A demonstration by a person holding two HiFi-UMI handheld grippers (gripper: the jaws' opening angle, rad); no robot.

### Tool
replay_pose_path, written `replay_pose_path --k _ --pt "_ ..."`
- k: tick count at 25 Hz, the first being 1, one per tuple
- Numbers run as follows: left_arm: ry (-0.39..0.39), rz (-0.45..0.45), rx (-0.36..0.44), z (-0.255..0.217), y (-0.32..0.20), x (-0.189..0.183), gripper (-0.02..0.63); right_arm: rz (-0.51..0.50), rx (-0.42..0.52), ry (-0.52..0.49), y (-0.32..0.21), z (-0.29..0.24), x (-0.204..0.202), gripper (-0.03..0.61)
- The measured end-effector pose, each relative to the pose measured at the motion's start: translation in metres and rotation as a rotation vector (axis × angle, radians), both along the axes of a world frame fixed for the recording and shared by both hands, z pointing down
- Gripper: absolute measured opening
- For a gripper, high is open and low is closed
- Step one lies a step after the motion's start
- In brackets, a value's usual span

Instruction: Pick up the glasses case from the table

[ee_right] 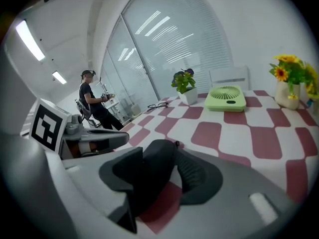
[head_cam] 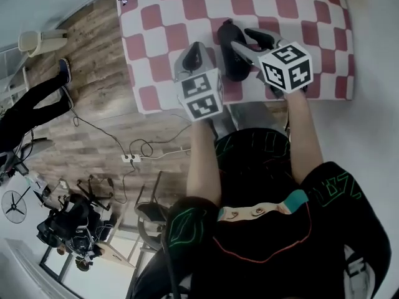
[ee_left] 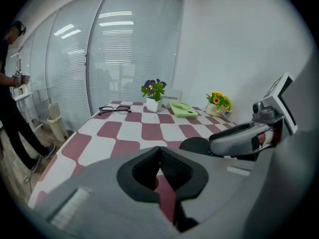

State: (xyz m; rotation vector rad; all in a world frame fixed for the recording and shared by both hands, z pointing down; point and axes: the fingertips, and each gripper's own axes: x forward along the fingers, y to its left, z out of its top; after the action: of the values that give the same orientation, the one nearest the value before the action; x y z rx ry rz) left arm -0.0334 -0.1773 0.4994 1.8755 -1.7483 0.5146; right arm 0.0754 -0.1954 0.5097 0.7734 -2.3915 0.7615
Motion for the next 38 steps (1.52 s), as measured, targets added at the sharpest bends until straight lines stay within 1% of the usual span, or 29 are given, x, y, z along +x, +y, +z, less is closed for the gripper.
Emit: replay_pose_path --k 4,9,13,18,24,31,35,38 --pt "-0.005 -0.009 -0.010 0.006 0.002 -0.004 0.009 0.020 -0.068 -0.026 -0.001 0.007 0.000 0.280" --pt "-0.003 -0.022 -0.011 0.004 0.001 -0.007 0.009 0.016 -0.165 -0.069 0.000 0.011 -0.009 0.319" --pt "-0.010 -0.048 -0.008 0.003 -0.001 -0.017 0.009 -0.005 -0.224 -0.091 0.000 0.014 -0.025 0.331" --pt "-0.008 -0.084 -0.007 0.000 0.001 -0.027 0.009 -0.030 -0.275 -0.095 0.005 0.016 -0.043 0.341" --pt "-0.008 -0.128 0.003 -0.002 0.000 -0.046 0.009 -0.041 -0.314 -0.053 0.003 0.022 -0.055 0.351" --pt "-0.010 -0.149 0.017 -0.011 -0.003 -0.057 0.009 -0.099 -0.306 0.041 0.004 0.022 -0.062 0.333" --pt "-0.022 -0.154 0.048 -0.019 -0.008 -0.062 0.009 -0.125 -0.266 0.027 0.001 0.014 -0.067 0.318" --pt "-0.035 -0.157 0.071 -0.026 -0.011 -0.063 0.009 -0.132 -0.208 0.000 -0.006 0.001 -0.067 0.310"
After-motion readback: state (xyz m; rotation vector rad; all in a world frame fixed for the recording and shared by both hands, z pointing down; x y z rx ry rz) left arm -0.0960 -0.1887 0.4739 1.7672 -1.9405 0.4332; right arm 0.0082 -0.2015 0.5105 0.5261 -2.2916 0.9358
